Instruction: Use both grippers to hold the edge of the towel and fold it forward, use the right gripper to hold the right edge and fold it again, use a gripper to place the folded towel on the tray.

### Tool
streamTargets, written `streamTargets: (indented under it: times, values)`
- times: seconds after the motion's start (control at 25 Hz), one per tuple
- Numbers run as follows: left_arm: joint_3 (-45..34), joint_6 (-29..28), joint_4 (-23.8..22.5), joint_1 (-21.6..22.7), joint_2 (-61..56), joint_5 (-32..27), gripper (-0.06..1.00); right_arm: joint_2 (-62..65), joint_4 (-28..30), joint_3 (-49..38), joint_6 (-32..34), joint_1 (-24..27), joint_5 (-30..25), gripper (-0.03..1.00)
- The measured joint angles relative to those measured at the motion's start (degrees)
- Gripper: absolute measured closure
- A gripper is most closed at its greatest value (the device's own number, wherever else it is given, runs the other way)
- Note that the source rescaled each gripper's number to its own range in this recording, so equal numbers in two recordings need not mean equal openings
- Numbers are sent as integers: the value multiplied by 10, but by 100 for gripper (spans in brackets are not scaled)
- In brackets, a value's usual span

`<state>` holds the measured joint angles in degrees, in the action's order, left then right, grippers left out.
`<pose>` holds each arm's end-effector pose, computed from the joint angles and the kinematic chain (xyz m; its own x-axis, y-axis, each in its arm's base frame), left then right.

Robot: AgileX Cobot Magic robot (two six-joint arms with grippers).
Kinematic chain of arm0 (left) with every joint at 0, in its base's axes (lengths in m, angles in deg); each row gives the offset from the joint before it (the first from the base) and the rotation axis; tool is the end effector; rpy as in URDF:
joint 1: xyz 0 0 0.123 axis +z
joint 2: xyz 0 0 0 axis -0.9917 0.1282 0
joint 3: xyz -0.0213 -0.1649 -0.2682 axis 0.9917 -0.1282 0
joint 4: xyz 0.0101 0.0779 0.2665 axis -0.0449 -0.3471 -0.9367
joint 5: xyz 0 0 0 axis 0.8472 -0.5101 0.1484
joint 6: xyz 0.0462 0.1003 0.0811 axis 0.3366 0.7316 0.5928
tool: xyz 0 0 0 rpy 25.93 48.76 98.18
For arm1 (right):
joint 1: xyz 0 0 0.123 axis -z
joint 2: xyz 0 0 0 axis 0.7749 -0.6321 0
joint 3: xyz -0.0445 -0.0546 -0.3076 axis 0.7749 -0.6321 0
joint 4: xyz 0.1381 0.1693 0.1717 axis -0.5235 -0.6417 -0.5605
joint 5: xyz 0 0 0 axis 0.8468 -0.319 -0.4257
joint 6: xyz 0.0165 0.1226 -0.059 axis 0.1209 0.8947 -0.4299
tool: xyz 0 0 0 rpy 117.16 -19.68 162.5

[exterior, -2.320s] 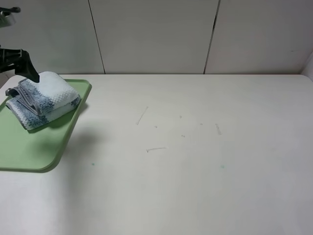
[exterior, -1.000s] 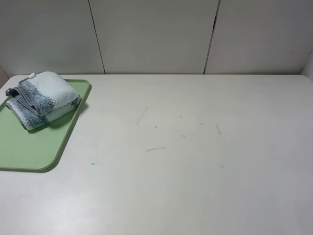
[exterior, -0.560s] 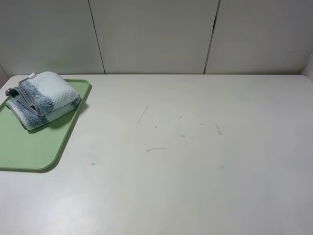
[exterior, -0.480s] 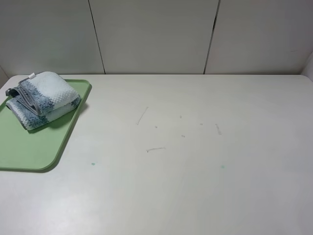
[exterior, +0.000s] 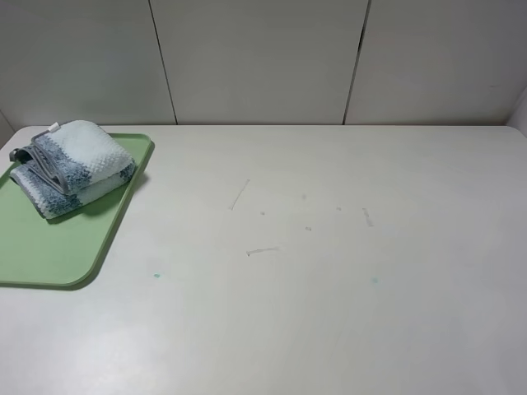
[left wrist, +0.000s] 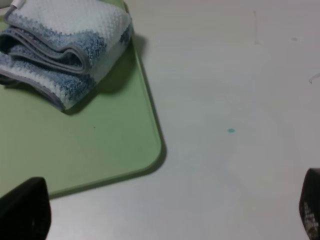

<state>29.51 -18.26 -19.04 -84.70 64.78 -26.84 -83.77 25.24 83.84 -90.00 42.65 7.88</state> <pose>0.0256 -0.0137 0.2694 -0.4238 0.1955 -0.8844 0.1982 0.9728 0.1201 0.0271 0.0156 0.2749 -0.3971 -0.1143 -0.9107 -0.2407 0.9705 -0.0168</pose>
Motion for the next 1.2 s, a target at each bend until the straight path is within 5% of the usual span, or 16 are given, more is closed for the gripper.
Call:
streamTargets:
  times: [1.2]
  values:
    - [0,2,-13,0,0,1,-5,0,0,0,0,0,0,-3]
